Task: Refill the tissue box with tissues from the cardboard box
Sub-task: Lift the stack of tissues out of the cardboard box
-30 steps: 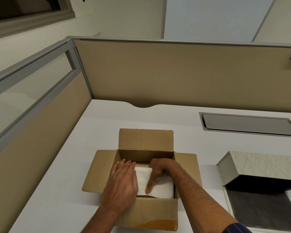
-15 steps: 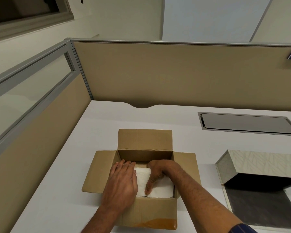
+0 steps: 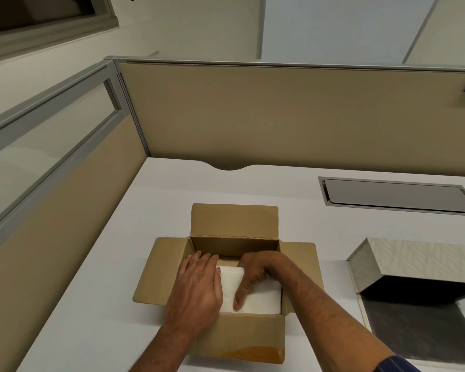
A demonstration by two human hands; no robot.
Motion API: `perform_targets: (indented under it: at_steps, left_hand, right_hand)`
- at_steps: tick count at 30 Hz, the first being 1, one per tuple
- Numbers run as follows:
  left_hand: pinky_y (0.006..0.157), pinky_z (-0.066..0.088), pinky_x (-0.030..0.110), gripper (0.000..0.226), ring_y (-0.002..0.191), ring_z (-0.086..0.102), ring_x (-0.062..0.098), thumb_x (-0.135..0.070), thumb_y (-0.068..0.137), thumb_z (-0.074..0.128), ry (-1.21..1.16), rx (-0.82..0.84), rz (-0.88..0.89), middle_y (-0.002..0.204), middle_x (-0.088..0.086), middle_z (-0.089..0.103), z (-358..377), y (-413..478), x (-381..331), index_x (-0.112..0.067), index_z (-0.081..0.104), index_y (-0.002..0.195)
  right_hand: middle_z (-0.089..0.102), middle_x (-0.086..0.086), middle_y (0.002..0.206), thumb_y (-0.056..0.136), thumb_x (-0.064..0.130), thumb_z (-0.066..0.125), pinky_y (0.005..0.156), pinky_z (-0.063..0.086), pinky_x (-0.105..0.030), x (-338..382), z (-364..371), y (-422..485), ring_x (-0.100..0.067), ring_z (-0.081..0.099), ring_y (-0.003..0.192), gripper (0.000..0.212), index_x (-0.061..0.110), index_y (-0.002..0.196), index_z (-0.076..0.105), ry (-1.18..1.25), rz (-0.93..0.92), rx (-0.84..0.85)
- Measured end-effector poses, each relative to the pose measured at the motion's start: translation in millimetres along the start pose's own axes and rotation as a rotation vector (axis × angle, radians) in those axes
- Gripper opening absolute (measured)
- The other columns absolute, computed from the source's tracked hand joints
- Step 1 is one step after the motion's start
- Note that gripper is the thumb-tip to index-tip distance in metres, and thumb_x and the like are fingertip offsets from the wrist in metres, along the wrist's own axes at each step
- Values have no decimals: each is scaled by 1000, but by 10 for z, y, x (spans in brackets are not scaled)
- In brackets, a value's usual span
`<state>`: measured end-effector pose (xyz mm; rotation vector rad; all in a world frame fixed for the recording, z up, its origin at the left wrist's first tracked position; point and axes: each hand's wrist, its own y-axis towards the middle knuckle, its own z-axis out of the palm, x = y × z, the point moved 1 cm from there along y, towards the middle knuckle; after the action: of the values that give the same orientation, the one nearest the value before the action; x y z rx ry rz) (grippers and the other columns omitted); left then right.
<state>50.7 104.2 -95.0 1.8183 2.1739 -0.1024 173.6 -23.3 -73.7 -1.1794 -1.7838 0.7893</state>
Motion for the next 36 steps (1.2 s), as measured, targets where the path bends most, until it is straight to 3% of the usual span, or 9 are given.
perform_targets:
  at_steps: [6,10,16,23,30,36]
  left_hand:
    - [117,26,37,60,125,59,23,-47,97,24,3,-7,11,128,6,69,-57,-30,-45,-15,65,126]
    - [116,33,45,77,132,52,23,-65,94,12,-17,19,10,137,4,62,-55,-12,-45,-19,58,134]
    - [118,24,42,89,138,44,23,-78,87,8,-74,33,1,148,3,51,-89,-17,-67,-22,48,142]
    - [112,35,48,91,130,52,26,-83,82,27,-91,3,28,141,7,58,-171,-23,-76,-17,50,140]
    - [116,17,44,96,138,43,24,-88,76,32,-70,27,99,146,4,53,-214,-33,-48,-20,49,141]
    - [119,15,43,105,141,38,24,-94,66,41,-7,32,224,150,3,47,-300,-15,52,-23,44,144]
  right_hand:
    - [60,-4,124,63,44,90,99,54,-44,-45,59,-58,-27,61,113,82,18,130,52,-16,-100,-78]
    - [60,-2,122,66,53,85,95,54,-36,-96,149,-188,-23,60,109,80,21,131,50,-87,-200,-253]
    - [64,-1,126,73,57,76,92,53,-32,-155,330,-362,-21,62,108,74,24,133,49,-160,-310,-497]
    - [62,0,134,80,57,65,110,33,-34,-248,475,-470,-20,54,119,71,24,140,45,-212,-401,-697]
    - [57,2,140,82,63,61,115,27,-36,-252,576,-548,-18,49,125,73,27,144,43,-245,-427,-806]
    - [59,1,137,81,58,65,115,27,-37,-261,504,-568,-18,50,124,71,28,142,44,-255,-441,-838]
